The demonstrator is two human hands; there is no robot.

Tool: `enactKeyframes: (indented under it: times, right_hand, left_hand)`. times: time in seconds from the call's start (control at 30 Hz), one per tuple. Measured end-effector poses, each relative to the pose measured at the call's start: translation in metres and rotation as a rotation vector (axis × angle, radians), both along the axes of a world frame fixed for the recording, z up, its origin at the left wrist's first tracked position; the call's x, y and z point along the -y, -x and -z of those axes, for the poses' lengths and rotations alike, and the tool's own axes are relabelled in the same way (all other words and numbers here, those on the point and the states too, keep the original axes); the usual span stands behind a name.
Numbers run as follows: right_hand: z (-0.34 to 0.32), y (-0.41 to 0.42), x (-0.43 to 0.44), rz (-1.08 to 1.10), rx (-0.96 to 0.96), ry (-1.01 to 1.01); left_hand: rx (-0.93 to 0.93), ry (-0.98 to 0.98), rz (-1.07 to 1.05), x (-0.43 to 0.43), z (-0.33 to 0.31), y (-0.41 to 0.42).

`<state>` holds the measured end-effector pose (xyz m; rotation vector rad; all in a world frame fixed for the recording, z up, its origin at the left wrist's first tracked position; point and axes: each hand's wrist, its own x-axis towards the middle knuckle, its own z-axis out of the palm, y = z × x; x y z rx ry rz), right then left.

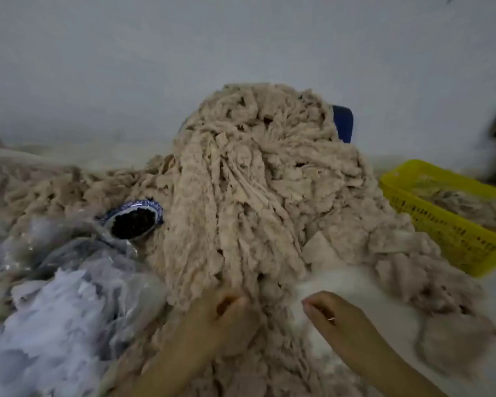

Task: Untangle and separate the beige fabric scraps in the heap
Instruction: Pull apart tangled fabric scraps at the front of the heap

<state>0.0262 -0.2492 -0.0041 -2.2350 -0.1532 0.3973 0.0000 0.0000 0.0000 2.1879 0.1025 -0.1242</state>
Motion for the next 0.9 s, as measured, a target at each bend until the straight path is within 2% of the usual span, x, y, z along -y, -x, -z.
enactKeyframes:
  times: [0.07,0.13,0.23,0.3,0.4,0.5,0.57,0.63,0.7,0.77,0.83,0.9]
  right_hand:
    - [0.030,0.002,-0.010,-0.065,-0.078,0.119]
    - [0.061,0.004,-0.025,-0.114,-0.113,0.119]
    - [0.089,0.009,-0.055,-0.123,0.095,0.067]
    - [0.097,0.016,-0.067,-0.142,0.233,0.066]
    - [0.097,0.022,-0.059,-0.039,0.378,0.052]
    - [0.084,0.043,-0.044,0.054,0.384,0.126]
    - [0.068,0.065,-0.049,0.079,0.243,-0.062]
    - [0.051,0.082,-0.059,0.076,-0.059,-0.403]
    - [0.043,0.094,-0.063,0.065,-0.228,-0.570]
    - [0.046,0.096,-0.059,0.150,-0.156,-0.526]
    - [0.050,0.098,-0.051,0.202,0.029,-0.383]
    - [0.052,0.098,-0.043,0.243,0.120,-0.305]
  left_hand:
    - [-0.057,-0.181,0.082,0.005,0.030,0.003]
    - [-0.088,-0.367,0.121,0.011,0.061,0.007]
    - [0.116,-0.483,0.053,0.019,0.088,0.011]
    - [0.258,-0.367,0.014,0.018,0.097,0.013]
    - [0.397,-0.196,0.064,0.015,0.091,0.029]
    - [0.549,-0.136,0.107,0.015,0.077,0.060]
    - [0.576,-0.192,0.202,0.024,0.064,0.083]
    - [0.591,-0.258,0.348,0.043,0.054,0.103]
    - [0.572,-0.247,0.495,0.061,0.054,0.126]
    - [0.558,-0.228,0.637,0.074,0.061,0.149]
    - [0.559,-0.173,0.716,0.079,0.068,0.162]
    - [0.522,-0.073,0.598,0.077,0.073,0.160]
